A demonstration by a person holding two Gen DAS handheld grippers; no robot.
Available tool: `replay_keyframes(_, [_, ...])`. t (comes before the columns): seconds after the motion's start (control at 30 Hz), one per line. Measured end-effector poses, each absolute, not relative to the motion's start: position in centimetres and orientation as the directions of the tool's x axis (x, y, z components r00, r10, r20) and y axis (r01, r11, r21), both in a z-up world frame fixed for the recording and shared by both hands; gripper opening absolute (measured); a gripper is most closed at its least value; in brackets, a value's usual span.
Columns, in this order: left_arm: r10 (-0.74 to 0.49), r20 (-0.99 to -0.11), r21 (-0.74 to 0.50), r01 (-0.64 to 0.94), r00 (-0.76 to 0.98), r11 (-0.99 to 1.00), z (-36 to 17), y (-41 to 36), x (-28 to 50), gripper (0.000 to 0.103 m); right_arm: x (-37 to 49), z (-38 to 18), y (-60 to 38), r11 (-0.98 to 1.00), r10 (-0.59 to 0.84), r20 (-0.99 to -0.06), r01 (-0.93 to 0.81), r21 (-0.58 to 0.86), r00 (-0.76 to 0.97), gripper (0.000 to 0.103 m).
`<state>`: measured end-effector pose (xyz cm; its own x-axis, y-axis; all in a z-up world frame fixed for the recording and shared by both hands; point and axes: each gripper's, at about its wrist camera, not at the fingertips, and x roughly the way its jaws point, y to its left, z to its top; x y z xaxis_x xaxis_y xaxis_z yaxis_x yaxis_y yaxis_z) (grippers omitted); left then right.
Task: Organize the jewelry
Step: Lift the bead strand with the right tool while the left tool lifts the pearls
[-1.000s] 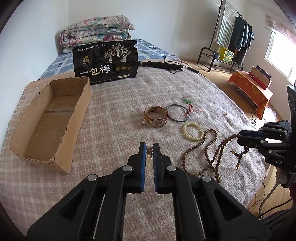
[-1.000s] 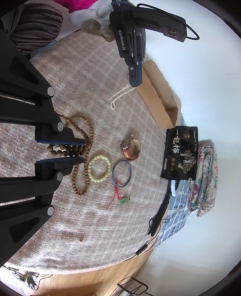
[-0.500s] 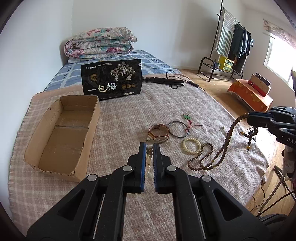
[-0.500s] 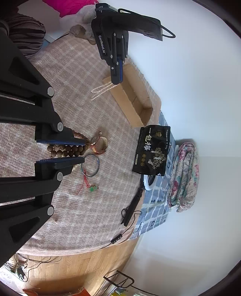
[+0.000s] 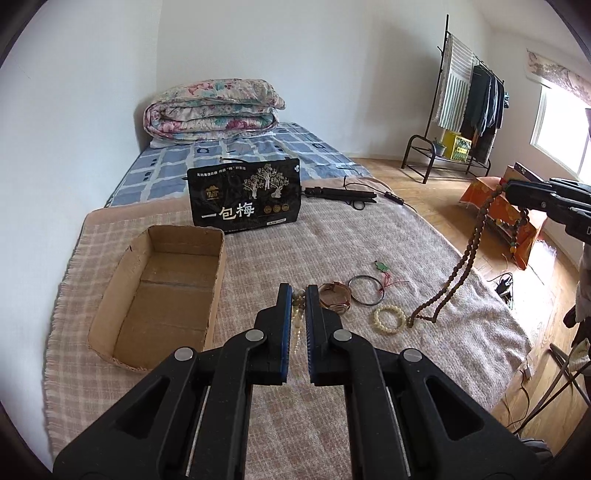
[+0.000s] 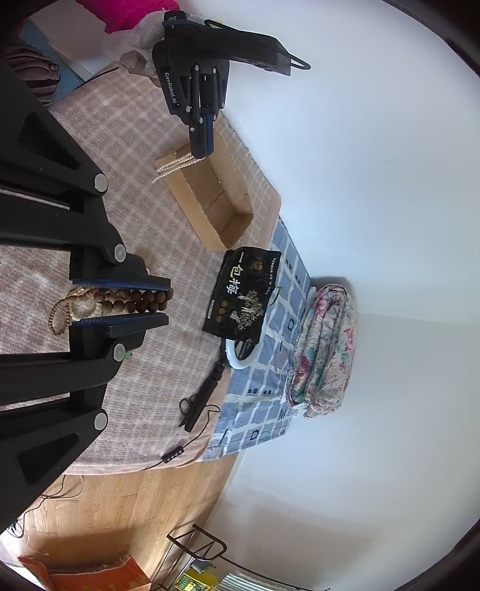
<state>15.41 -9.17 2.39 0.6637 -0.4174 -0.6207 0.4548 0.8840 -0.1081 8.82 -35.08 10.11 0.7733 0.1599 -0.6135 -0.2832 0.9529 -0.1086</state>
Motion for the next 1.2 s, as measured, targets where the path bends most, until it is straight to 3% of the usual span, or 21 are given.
replay_keyframes(0.13, [-0.411, -0.613, -0.111, 0.441, 0.675, 0.89, 3.3, -8.1, 15.7, 0.005, 9.3, 12.3, -34.4, 0.952, 0.161, -0.588, -0.282, -0.119, 0.792, 0.0])
replay_keyframes(0.37, [-0.39, -0.614, -0.108, 0.416, 0.687, 0.903, 3.9, -6.2, 16.1, 0.005, 10.5, 14.5, -32.7, 0.947, 0.17, -0.561, -0.291, -0.134, 0.811, 0.0])
replay_keyframes(0.63, [-0.377, -0.624, -0.111, 0.4, 0.685, 0.91, 3.0, -5.2, 16.2, 0.005, 11.8, 9.1, -34.1, 0.945, 0.215, -0.671, -0.325, -0.041, 0.71, 0.0])
replay_keyframes(0.7, [-0.379, -0.632, -0.118, 0.4, 0.676, 0.909, 2.5, -5.1, 16.1, 0.005, 12.0, 6.4, -35.1, 0.945, 0.242, -0.719, -0.328, 0.021, 0.652, 0.013])
replay_keyframes(0.73, [-0.381, -0.637, -0.122, 0.401, 0.67, 0.908, 2.2, -5.1, 16.2, 0.005, 12.1, 4.9, -35.7, 0.943, 0.264, -0.737, -0.326, 0.063, 0.622, 0.035])
replay_keyframes(0.77, [-0.381, -0.643, -0.124, 0.402, 0.664, 0.907, 1.8, -5.1, 16.2, 0.005, 12.1, 3.5, -36.3, 0.942, 0.281, -0.753, -0.32, 0.099, 0.596, 0.048])
replay_keyframes(0.9, [-0.372, -0.669, -0.121, 0.4, 0.643, 0.909, 0.5, -5.5, 16.3, 0.005, 11.6, -1.7, -37.9, 0.934, 0.321, -0.8, -0.311, 0.178, 0.507, 0.051])
replay_keyframes(1.2, [-0.367, -0.694, -0.128, 0.396, 0.62, 0.909, -1.3, -6.4, 16.4, 0.005, 12.9, -9.2, -37.6, 0.915, 0.291, -0.886, -0.374, 0.148, 0.36, 0.051])
